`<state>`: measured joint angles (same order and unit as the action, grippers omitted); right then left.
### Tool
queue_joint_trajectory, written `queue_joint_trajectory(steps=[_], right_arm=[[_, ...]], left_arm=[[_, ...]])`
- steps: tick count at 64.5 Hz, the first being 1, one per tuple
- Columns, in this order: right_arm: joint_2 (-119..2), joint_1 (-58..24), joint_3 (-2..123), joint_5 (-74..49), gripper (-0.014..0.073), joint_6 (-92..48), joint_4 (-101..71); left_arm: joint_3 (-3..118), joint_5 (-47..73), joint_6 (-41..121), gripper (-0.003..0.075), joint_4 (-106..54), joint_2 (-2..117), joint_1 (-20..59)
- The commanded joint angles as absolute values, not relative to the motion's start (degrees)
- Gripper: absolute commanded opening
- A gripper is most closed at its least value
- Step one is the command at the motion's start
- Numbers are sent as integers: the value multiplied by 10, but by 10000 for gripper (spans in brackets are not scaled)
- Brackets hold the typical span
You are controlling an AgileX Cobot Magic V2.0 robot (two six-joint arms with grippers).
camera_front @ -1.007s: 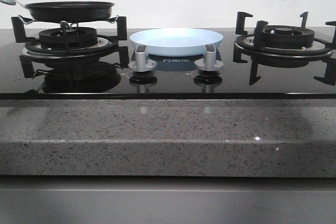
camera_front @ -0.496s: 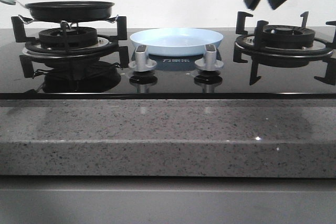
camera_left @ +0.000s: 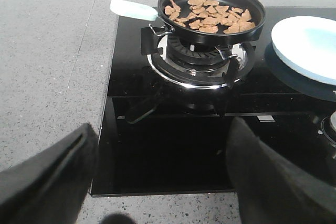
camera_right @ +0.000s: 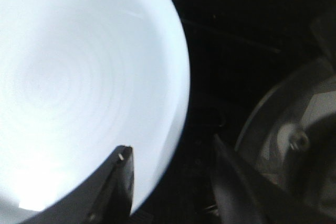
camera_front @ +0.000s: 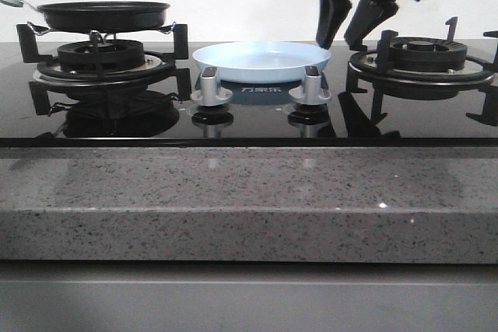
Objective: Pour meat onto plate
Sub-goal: 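Lower the right gripper onto the rim of the light blue plate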
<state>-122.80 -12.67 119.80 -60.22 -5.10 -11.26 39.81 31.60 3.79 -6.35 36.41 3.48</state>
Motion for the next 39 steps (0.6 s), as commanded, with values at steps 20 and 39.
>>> queue_joint_trajectory(steps=[20,39], right_arm=[[-1267,-124,1300,-607,329,-60,-142],[-1269,-124,1301,-616,29,-60,-145]], left_arm=[[419,272,38,512,-68,368,37],[419,272,38,512,-68,368,37]])
